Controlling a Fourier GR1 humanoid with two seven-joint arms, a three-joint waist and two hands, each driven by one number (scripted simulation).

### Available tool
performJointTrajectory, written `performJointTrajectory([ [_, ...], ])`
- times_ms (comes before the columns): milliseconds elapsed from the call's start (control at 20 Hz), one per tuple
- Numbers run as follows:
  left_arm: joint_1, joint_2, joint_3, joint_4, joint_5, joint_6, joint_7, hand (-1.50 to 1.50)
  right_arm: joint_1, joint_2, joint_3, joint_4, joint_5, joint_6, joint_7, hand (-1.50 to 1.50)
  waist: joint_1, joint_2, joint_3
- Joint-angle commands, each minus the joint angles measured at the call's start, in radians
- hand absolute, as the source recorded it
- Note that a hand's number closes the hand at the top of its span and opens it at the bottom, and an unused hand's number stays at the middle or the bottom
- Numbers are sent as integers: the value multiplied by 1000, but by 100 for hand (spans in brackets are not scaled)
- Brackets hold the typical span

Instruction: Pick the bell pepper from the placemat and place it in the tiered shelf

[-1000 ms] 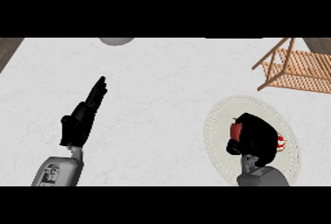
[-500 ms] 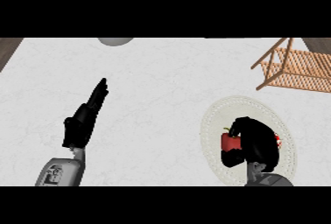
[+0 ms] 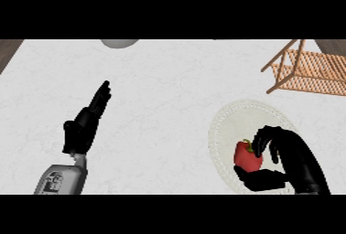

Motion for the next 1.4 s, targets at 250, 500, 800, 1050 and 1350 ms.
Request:
performJointTrajectory([
  [250,5,-11,-12,8,-17,2,-20,0,-97,17,-221,-341,-256,46,149,150,6,0,-1],
  [500,34,-26,-32,4,-32,1,-33,0,-145,-41,-310,-478,-256,47,299,150,9,0,-2],
  [800,-9,3,16,25,-2,-23,-33,0,-344,-239,-553,-426,-362,102,423,150,5,0,-2],
  [1050,15,-21,-2,12,-23,-2,-34,0,-411,-344,-666,-343,-368,81,425,150,8,1,-1],
  [1350,-83,-31,27,127,-29,3,-54,0,-550,-455,-674,-125,-338,20,362,150,12,4,-1],
])
